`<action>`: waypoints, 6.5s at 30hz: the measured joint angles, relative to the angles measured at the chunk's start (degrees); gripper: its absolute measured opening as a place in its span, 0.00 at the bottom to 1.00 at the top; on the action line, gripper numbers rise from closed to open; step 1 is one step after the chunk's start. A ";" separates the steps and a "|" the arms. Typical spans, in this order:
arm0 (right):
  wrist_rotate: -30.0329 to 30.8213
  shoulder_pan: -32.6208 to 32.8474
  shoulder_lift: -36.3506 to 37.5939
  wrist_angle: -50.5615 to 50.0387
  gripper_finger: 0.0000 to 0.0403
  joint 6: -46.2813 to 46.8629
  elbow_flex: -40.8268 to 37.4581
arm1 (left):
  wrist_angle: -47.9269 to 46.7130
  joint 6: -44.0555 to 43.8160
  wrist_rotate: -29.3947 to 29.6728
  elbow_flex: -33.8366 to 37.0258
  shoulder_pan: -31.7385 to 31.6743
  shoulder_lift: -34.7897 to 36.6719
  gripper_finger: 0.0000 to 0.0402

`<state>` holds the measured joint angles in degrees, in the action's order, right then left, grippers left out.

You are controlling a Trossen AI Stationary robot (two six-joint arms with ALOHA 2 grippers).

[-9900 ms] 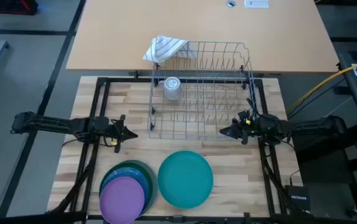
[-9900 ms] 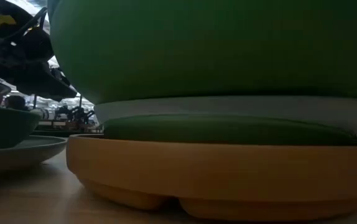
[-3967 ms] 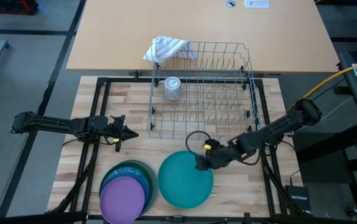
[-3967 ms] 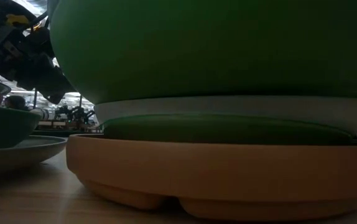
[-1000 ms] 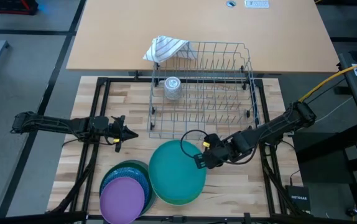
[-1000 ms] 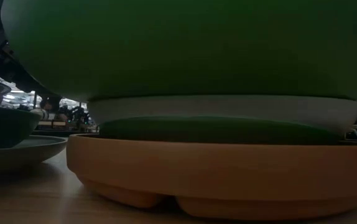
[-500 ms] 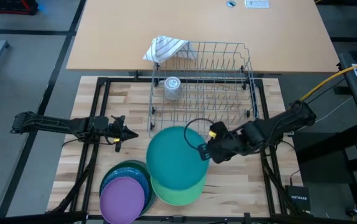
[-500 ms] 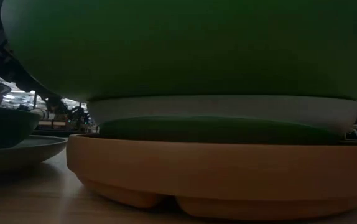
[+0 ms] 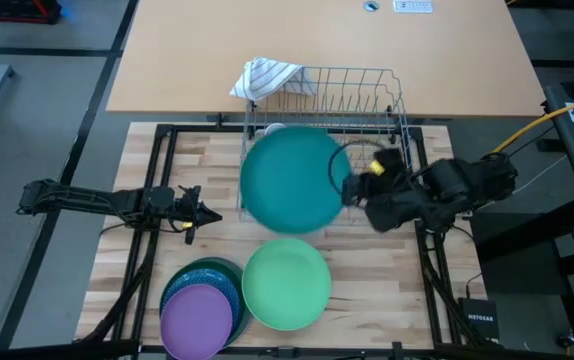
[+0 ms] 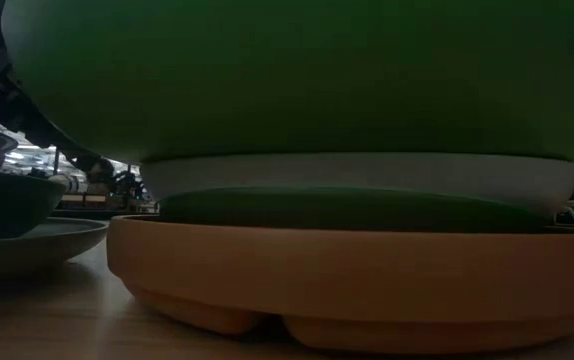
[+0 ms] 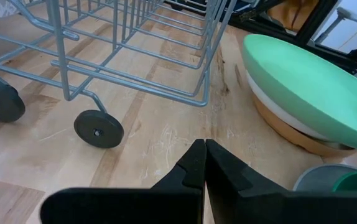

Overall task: Sort dishes
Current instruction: Put the blue plate in the dishwasher rack

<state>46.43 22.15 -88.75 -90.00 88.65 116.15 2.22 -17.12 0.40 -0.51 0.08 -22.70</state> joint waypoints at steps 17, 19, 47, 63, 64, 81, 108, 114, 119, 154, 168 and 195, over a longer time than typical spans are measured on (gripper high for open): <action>5.71 -29.36 2.07 -0.08 0.01 -21.03 1.49 | -0.01 -0.70 0.00 0.00 0.04 0.00 0.00; 6.39 -33.67 2.07 -0.04 0.01 -24.22 1.47 | -0.02 -0.55 0.00 0.00 0.04 -0.01 0.00; 22.30 -64.93 -0.35 0.09 0.01 -41.14 -11.23 | -0.15 1.05 0.02 -0.01 0.07 -0.01 0.00; 23.40 -67.25 -2.88 0.05 0.01 -40.42 -18.99 | -0.07 2.74 0.04 -0.01 0.07 -0.01 0.00; 23.37 -67.19 -3.13 0.03 0.01 -40.24 -18.99 | -0.08 2.75 0.04 0.00 0.07 -0.02 0.00; 22.27 -67.19 -3.85 0.01 0.01 -39.42 -16.93 | 0.21 2.57 0.04 0.00 0.07 -0.02 0.00; 16.53 -67.19 -3.76 0.09 0.01 -39.33 -16.82 | 36.33 43.62 7.71 -38.90 -0.92 -43.93 0.00; 15.39 -67.19 -3.76 0.09 0.01 -39.24 -16.82 | 36.33 41.93 7.72 -59.45 -5.99 -66.77 0.01; 12.92 -67.19 -3.76 0.11 0.01 -39.23 -16.82 | 35.84 36.85 7.45 -76.68 -9.61 -82.66 0.13; 0.27 -67.19 -3.57 -0.23 0.01 -36.40 -5.84 | 30.18 40.04 3.85 -109.96 -11.74 -112.19 0.45; -11.39 -67.08 -3.57 -0.07 0.01 -33.32 -2.55 | 30.27 50.24 17.18 -109.95 -11.40 -111.91 0.45; -23.57 -67.10 -3.57 0.12 0.01 -28.73 -2.51 | 20.19 48.57 19.15 -109.90 -14.98 -111.86 0.45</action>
<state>22.85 -44.95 -92.31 -89.89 59.92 113.65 22.41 31.45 19.55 -110.41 -14.90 -134.56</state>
